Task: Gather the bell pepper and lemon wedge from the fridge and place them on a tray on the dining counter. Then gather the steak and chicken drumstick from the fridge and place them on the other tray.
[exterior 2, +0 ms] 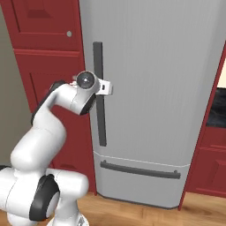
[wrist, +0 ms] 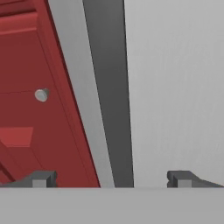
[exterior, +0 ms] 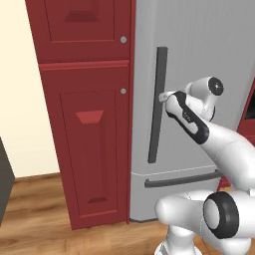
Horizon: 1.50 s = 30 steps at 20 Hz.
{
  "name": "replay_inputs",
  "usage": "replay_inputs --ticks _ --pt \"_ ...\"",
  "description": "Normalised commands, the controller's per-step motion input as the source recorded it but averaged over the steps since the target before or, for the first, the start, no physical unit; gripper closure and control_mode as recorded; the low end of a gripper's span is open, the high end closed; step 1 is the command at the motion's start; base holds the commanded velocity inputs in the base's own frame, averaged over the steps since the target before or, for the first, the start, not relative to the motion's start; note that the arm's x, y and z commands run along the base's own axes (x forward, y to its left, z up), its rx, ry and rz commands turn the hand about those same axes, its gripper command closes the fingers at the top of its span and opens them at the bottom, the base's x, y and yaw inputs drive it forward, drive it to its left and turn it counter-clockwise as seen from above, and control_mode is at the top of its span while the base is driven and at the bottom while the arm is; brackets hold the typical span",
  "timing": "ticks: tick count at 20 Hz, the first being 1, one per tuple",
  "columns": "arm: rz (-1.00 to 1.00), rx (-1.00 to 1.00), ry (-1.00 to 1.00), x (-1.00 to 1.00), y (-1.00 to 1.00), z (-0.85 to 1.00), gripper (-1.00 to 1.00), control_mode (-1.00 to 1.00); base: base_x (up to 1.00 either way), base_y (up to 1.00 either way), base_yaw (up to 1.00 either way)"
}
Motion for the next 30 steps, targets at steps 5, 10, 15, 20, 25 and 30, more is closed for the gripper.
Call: replay_inputs --ticks 5,10,15,20,25,30 --pt "0.03 0.0 0.0 0.53 0.05 -0.06 -1.0 -1.0 0.0 0.0 0.0" --pt "0.0 0.0 0.0 0.48 0.04 0.0 -1.0 -1.0 0.0 0.0 0.0" --pt "0.0 0.0 0.0 0.4 0.01 0.0 -1.0 -1.0 0.0 0.0 0.0" --pt "0.0 0.0 0.0 0.33 0.0 -0.06 -1.0 -1.0 0.0 0.0 0.0" --pt "0.0 0.0 -0.01 0.35 0.0 -0.11 -1.0 -1.0 0.0 0.0 0.0" --pt "0.0 0.0 -0.01 0.35 0.0 -0.15 -1.0 -1.0 0.0 0.0 0.0"
